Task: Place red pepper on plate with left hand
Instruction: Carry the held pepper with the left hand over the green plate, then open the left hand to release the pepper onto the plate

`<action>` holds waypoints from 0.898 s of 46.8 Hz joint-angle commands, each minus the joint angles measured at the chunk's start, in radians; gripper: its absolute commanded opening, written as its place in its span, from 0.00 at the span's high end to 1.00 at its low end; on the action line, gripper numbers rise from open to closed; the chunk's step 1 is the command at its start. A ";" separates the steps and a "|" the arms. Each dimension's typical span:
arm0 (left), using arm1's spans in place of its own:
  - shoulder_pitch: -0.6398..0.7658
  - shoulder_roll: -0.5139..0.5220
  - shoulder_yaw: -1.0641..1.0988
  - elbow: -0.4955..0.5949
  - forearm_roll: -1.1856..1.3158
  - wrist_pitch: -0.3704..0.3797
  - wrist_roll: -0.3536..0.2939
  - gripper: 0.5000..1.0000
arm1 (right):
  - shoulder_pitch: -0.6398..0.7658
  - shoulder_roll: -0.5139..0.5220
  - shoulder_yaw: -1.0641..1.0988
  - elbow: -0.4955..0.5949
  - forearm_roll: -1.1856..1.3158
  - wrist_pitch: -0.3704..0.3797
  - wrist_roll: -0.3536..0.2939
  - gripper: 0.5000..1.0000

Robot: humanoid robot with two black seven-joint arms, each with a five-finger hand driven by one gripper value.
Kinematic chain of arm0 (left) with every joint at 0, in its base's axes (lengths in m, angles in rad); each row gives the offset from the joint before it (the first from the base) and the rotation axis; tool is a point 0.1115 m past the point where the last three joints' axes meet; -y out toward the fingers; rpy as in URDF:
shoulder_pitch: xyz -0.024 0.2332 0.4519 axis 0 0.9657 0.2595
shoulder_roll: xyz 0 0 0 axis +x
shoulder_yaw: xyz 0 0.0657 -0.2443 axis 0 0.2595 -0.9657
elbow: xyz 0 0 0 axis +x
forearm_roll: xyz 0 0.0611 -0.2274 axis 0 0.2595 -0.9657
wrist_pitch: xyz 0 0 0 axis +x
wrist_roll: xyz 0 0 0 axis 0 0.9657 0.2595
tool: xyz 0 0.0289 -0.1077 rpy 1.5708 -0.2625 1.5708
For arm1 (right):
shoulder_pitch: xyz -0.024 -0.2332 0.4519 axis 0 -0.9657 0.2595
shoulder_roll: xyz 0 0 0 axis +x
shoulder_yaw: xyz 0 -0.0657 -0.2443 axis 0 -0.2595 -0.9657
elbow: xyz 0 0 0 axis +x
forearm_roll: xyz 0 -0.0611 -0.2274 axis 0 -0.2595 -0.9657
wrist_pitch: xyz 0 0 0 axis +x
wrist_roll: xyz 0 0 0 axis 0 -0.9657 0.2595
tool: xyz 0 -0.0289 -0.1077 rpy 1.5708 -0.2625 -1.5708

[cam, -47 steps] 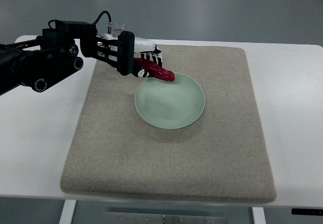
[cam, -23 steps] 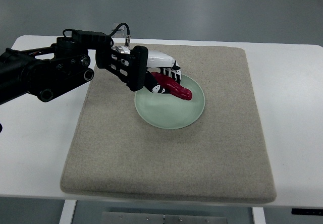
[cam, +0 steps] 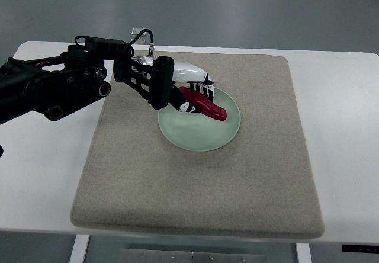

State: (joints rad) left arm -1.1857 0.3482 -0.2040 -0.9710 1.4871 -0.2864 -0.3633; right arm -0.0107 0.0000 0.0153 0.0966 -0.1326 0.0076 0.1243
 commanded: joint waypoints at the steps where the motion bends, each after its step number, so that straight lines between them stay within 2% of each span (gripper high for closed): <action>1: 0.003 0.000 0.000 0.000 -0.002 -0.002 0.000 1.00 | 0.000 0.000 0.000 0.000 -0.001 0.000 0.000 0.14; 3: 0.003 0.000 0.000 0.000 -0.005 -0.002 0.000 1.00 | 0.000 0.000 0.000 0.000 0.001 0.000 0.000 0.14; 7: 0.003 0.000 0.000 0.000 -0.011 -0.002 0.000 0.88 | 0.000 0.000 0.000 0.000 0.001 0.000 0.000 0.14; 8: 0.003 0.000 0.000 0.000 -0.013 -0.002 0.000 0.82 | 0.000 0.000 0.000 0.000 0.001 0.000 0.000 0.14; 10: 0.003 0.000 -0.002 0.001 -0.014 -0.002 0.000 0.64 | 0.000 0.000 0.000 0.000 0.001 0.000 0.000 0.14; 12: 0.003 0.000 -0.002 0.001 -0.015 -0.002 0.000 0.53 | 0.000 0.000 0.000 0.000 0.001 0.000 0.000 0.14; 14: 0.004 0.000 0.000 0.003 -0.016 -0.002 0.000 0.46 | 0.000 0.000 0.000 0.000 -0.001 0.000 0.000 0.14; 19: 0.004 0.000 0.000 0.009 -0.016 -0.002 0.000 0.36 | 0.000 0.000 0.000 0.000 0.001 0.000 0.000 0.14; 22: 0.004 0.000 -0.002 0.009 -0.016 -0.002 0.000 0.25 | 0.000 0.000 0.000 0.000 -0.001 0.000 0.000 0.14; 37: 0.001 0.000 -0.003 0.023 -0.019 0.004 0.000 0.24 | 0.000 0.000 0.000 0.000 -0.001 0.000 0.000 0.14; 40: 0.000 0.000 -0.005 0.044 -0.021 0.010 0.000 0.22 | 0.000 0.000 0.000 0.000 0.001 0.000 0.000 0.14; 42: -0.002 0.000 -0.006 0.064 -0.022 0.012 0.000 0.14 | 0.000 0.000 0.000 0.000 0.001 0.000 0.000 0.14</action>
State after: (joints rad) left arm -1.1845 0.3482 -0.2078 -0.9349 1.4666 -0.2787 -0.3636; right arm -0.0107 0.0000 0.0153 0.0966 -0.1325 0.0076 0.1242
